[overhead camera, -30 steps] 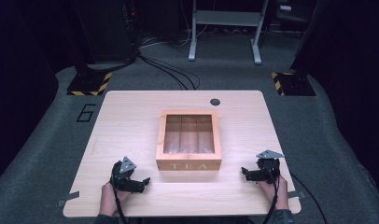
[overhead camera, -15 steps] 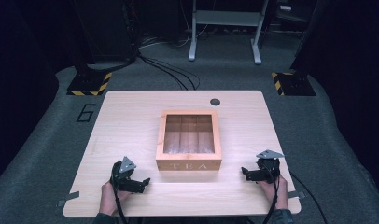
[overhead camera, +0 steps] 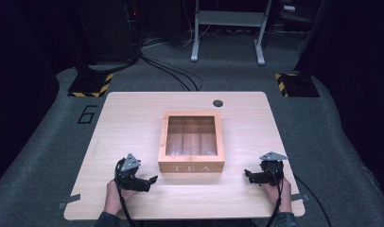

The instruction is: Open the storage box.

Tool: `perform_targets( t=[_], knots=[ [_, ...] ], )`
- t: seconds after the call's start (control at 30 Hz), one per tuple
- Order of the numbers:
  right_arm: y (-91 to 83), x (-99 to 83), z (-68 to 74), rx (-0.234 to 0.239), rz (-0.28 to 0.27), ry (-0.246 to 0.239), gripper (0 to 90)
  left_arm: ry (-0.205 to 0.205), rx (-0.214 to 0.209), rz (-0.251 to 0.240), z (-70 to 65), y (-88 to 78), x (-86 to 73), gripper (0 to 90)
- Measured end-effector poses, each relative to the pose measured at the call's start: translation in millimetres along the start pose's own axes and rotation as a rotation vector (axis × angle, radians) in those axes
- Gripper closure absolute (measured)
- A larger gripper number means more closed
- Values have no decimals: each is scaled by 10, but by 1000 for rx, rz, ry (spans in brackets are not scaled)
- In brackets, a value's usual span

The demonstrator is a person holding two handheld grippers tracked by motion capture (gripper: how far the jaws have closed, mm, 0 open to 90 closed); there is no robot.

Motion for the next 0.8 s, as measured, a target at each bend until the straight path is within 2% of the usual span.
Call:
perform_targets(
  t=[0.1, 0.13, 0.2, 0.3, 0.4, 0.5, 0.67, 0.8],
  knots=[
    [0, 0, 1, 0, 0, 0, 0, 10, -13, -11, -2, -17, 37, 106],
    [0, 0, 0, 0, 0, 0, 0, 12, -28, -40, -20, -27, 65, 157],
    [0, 0, 2, -1, 0, 1, 0, 10, -43, -50, -37, -34, 81, 187],
    [0, 0, 1, -1, 0, 0, 0, 18, -53, -63, -63, -31, 110, 415],
    [-1, 0, 2, 0, 0, 1, 0, 37, -70, -72, -97, -21, 141, 583],
    [0, 0, 2, 0, 0, 1, 0, 41, -65, -80, -107, -22, 154, 722],
    [0, 0, 1, -1, -1, 1, 0, 48, -67, -82, -122, 7, 185, 833],
    [0, 0, 2, -1, 0, 1, 0, 47, -75, -83, -118, 5, 191, 850]
  ],
)
Point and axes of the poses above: each handheld gripper's, and its own axes: y roughly forward along the jaws, x roughly out of its top, z roughly to its left, the point moved 3 cm from there along y, roughly forward along the jaws, and after that the axes turned 11 degrees about -x, right-handed, at the moved point
